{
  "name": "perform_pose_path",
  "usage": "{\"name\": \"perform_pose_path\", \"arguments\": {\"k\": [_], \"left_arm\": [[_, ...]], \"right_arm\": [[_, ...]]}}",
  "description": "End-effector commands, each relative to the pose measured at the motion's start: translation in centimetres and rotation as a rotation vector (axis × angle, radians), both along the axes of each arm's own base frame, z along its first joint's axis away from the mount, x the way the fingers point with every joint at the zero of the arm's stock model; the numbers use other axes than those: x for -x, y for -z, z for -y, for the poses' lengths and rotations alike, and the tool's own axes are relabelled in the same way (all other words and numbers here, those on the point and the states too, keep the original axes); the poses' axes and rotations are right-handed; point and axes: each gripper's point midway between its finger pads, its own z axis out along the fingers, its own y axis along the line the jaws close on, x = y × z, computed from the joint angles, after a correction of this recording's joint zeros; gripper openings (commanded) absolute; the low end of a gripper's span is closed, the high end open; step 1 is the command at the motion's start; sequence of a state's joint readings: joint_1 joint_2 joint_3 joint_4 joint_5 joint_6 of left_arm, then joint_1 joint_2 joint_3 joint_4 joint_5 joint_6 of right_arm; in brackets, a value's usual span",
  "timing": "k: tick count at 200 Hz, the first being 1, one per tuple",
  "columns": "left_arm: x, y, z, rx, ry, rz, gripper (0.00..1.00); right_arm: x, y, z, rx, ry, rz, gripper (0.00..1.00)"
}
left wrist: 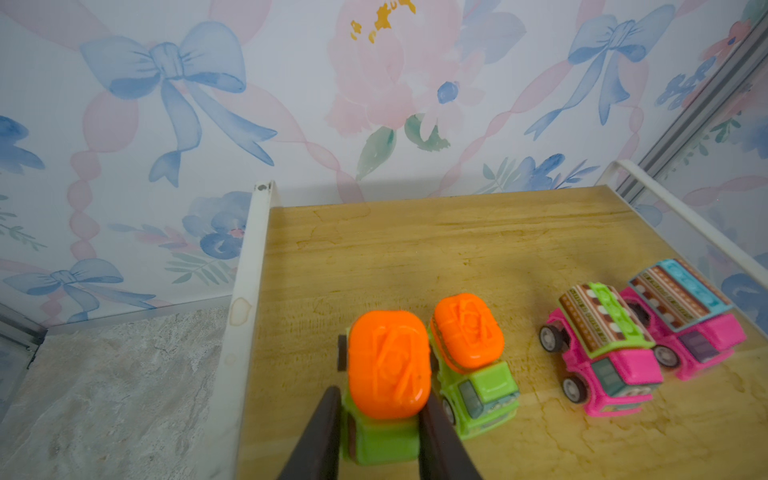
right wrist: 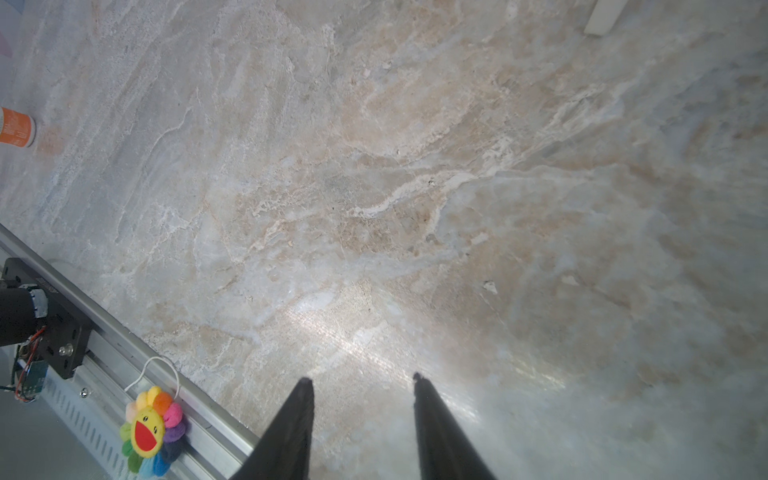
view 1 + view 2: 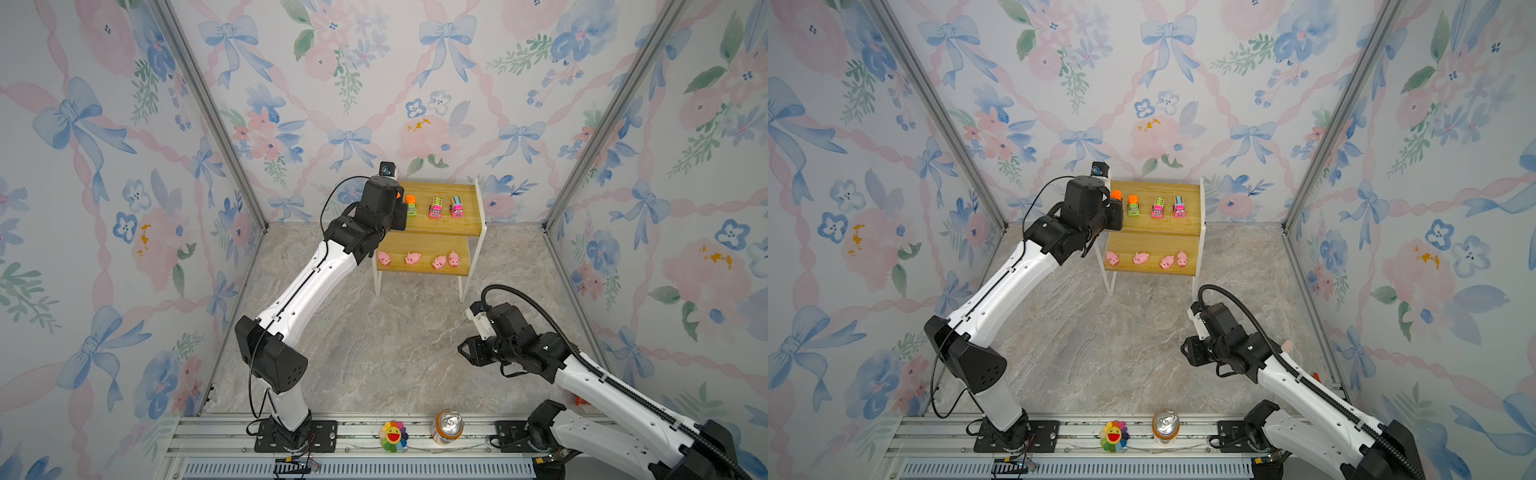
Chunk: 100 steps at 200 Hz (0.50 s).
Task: Place and organize the plastic toys onto the shelf
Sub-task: 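Lower the mixer truck beside the other mixer truck on the upper tier, then open the left gripper and release the mixer truck on the tier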
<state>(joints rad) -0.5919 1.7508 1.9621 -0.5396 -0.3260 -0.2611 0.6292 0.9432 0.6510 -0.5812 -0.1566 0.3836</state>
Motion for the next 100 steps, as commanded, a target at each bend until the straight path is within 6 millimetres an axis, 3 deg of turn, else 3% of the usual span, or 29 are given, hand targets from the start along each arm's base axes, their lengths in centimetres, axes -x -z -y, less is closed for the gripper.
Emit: {"name": "perform_pose_path", "arguments": {"k": [1, 100], "left_arm": [[-0.14, 0.05, -0.20, -0.035, -0.016, 0.000, 0.30], [-0.28, 0.06, -0.45, -0.044, -0.031, 0.003, 0.37]], "right_arm": [[0.21, 0.40, 0.14, -0.003, -0.012, -0.009, 0.43], [0.09, 0.29, 0.32, -0.019, -0.003, -0.007, 0.43]]}}
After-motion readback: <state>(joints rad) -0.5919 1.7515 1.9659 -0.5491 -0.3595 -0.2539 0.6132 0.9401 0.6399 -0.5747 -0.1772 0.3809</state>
